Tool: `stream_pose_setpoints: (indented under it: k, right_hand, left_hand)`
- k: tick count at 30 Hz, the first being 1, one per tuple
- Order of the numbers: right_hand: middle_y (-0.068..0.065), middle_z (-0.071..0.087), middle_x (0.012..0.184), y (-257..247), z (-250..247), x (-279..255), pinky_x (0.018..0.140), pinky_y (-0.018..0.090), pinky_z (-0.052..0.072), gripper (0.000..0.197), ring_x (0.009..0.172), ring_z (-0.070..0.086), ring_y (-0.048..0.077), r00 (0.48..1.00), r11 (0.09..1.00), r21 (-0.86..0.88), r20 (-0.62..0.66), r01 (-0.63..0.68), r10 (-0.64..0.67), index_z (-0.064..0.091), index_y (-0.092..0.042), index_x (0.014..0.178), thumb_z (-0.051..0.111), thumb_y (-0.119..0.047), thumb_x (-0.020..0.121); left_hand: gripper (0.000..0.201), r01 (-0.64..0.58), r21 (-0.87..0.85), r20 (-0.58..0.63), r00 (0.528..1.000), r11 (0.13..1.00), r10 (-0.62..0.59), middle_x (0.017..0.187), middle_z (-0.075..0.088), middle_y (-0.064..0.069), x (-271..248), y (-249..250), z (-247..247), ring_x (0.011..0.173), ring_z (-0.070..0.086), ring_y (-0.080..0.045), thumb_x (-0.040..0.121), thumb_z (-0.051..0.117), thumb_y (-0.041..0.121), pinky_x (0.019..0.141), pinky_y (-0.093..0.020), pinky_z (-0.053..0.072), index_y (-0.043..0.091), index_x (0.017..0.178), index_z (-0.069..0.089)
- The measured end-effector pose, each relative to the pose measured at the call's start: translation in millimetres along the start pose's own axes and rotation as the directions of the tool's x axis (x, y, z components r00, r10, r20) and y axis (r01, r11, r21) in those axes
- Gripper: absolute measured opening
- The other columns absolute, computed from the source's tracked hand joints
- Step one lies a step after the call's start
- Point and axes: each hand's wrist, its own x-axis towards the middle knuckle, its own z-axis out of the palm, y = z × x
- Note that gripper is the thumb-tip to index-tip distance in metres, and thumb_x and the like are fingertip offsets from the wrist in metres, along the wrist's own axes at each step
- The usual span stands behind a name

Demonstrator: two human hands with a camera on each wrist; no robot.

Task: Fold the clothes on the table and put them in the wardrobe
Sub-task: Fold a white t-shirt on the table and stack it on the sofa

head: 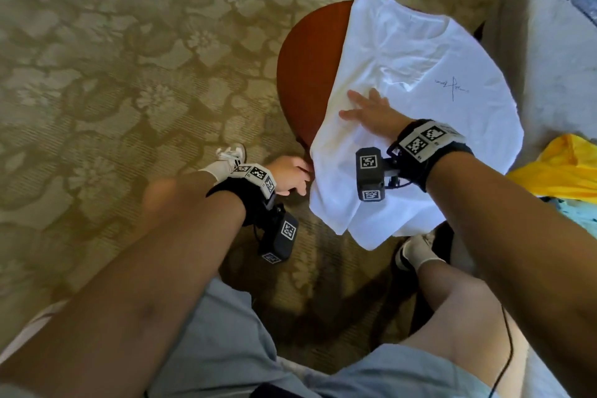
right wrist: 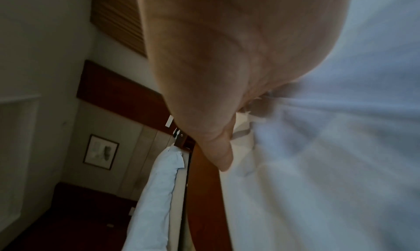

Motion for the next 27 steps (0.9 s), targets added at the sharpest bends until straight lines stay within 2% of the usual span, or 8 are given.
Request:
stream_pose_setpoints:
  k: [6,10,13,17,21,23,25,27]
  right_hand:
    - [0.002,-0.010,0.165,-2.7,-5.9,4.8,0.119,0.054,0.000,0.079,0.151,-0.014,0.030,0.999,0.997,0.066,-0.025,-0.040,0.041,0.012,-0.035,0.157,0.059,-0.039,0.093]
    - [-0.001,-0.012,0.165,1.2,-0.7,10.2,0.119,0.057,0.003,0.088,0.150,-0.016,0.029,0.999,1.000,0.008,-0.047,-0.024,0.025,0.010,-0.038,0.156,0.065,-0.045,0.088]
    - [-0.003,-0.019,0.163,1.2,2.8,11.3,0.117,0.059,-0.003,0.091,0.148,-0.024,0.027,0.999,0.999,0.029,-0.035,-0.021,0.022,0.004,-0.042,0.156,0.063,-0.050,0.087]
    - [-0.003,-0.025,0.162,-1.6,5.2,9.5,0.116,0.060,-0.006,0.091,0.147,-0.027,0.028,0.999,1.000,0.000,-0.028,-0.024,0.024,-0.001,-0.043,0.155,0.059,-0.056,0.088]
    - [-0.001,-0.025,0.162,-5.3,11.2,6.5,0.114,0.063,-0.008,0.088,0.148,-0.025,0.030,0.998,0.999,-0.043,-0.060,-0.017,0.015,-0.001,-0.042,0.156,0.054,-0.060,0.089]
    - [-0.001,-0.024,0.163,-6.7,14.1,5.4,0.114,0.063,-0.009,0.087,0.149,-0.023,0.030,0.997,0.999,-0.047,-0.079,-0.016,0.012,0.001,-0.042,0.156,0.054,-0.060,0.090]
    - [-0.001,-0.022,0.163,-6.7,15.9,6.2,0.115,0.063,-0.009,0.086,0.149,-0.022,0.030,0.995,0.999,-0.029,-0.096,-0.013,0.010,0.002,-0.042,0.155,0.055,-0.060,0.089]
    - [-0.002,-0.018,0.164,-6.4,16.9,7.1,0.115,0.062,-0.007,0.087,0.150,-0.019,0.028,0.993,1.000,-0.004,-0.114,-0.012,0.011,0.005,-0.042,0.155,0.058,-0.057,0.088]
  left_hand:
    - [0.049,0.051,0.290,-0.028,0.999,0.956,-0.045,0.109,0.065,-0.013,29.2,-8.9,18.5,0.108,0.060,-0.030,0.071,0.079,0.021,0.071,-0.024,0.046,0.003,0.113,0.062]
    - [0.099,0.111,0.357,-0.020,0.994,0.927,-0.111,0.130,0.058,-0.008,51.9,-35.3,28.5,0.113,0.057,-0.028,0.050,0.078,0.062,0.095,-0.033,0.047,0.010,0.131,0.053]
    - [0.061,0.107,0.455,0.021,0.991,0.884,-0.131,0.121,0.058,-0.005,27.8,-31.5,21.3,0.109,0.058,-0.027,0.086,0.067,0.043,0.083,-0.025,0.044,0.005,0.131,0.053]
    - [0.018,0.106,0.605,0.025,0.988,0.789,-0.152,0.084,0.057,-0.004,14.7,-31.6,7.0,0.067,0.055,-0.013,0.095,0.058,0.028,0.053,-0.017,0.039,0.010,0.094,0.059]
    - [0.036,0.082,0.605,0.149,0.965,0.792,-0.215,0.124,0.060,-0.021,-2.0,-19.8,-20.7,0.112,0.060,-0.030,0.096,0.058,0.018,0.063,-0.026,0.051,-0.003,0.124,0.055]
    - [0.033,0.116,0.445,0.174,0.962,0.888,-0.213,0.130,0.060,-0.014,-13.2,-8.1,-40.6,0.120,0.057,-0.025,0.090,0.066,0.016,0.084,-0.030,0.051,0.011,0.122,0.059]
    - [0.023,0.110,0.244,0.177,0.972,0.964,-0.155,0.121,0.067,-0.004,-18.1,7.6,-60.0,0.115,0.060,-0.018,0.088,0.069,0.021,0.098,-0.037,0.044,0.022,0.110,0.064]
    - [0.016,0.051,0.129,0.052,0.997,0.990,-0.059,0.098,0.072,-0.003,-20.4,31.1,-70.8,0.090,0.067,-0.014,0.089,0.068,0.027,0.087,-0.032,0.049,0.014,0.098,0.067]
